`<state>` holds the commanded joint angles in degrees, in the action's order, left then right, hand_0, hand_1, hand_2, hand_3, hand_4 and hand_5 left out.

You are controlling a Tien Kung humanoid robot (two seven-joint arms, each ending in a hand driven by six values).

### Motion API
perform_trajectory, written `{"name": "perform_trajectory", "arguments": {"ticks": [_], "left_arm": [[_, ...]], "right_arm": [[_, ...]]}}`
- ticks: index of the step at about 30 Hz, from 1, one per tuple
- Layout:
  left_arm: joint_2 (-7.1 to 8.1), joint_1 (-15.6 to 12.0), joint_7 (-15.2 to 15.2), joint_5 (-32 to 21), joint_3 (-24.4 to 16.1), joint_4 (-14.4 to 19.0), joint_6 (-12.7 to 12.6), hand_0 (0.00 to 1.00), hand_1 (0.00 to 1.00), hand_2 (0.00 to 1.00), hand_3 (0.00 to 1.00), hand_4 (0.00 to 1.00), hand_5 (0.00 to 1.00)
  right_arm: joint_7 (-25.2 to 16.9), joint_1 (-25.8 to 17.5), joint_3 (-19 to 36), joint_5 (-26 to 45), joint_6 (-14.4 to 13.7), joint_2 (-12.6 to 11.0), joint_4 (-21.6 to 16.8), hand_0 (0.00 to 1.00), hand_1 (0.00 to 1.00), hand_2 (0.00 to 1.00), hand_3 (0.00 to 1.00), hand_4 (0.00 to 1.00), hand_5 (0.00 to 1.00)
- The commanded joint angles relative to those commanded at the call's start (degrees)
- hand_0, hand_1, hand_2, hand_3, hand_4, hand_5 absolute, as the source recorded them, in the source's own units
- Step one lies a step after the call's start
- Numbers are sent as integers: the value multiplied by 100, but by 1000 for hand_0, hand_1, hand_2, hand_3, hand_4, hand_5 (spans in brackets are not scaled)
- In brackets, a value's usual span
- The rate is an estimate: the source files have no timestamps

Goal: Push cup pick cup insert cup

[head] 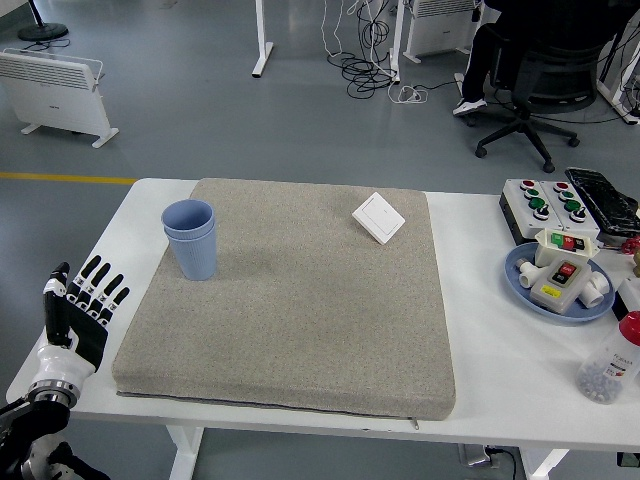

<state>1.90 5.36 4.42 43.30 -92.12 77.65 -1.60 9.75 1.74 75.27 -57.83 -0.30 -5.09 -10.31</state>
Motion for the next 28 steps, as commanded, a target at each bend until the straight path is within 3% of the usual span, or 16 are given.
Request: {"name": "perform_trajectory", "arguments": {"ticks": [28], "left_arm": [[15, 92, 29, -8, -39, -64, -22, 858, 880, 949, 878, 611, 998]], "right_arm": [[2, 88, 52, -7, -1, 12, 0, 690, 594, 639, 546, 109, 470]]}}
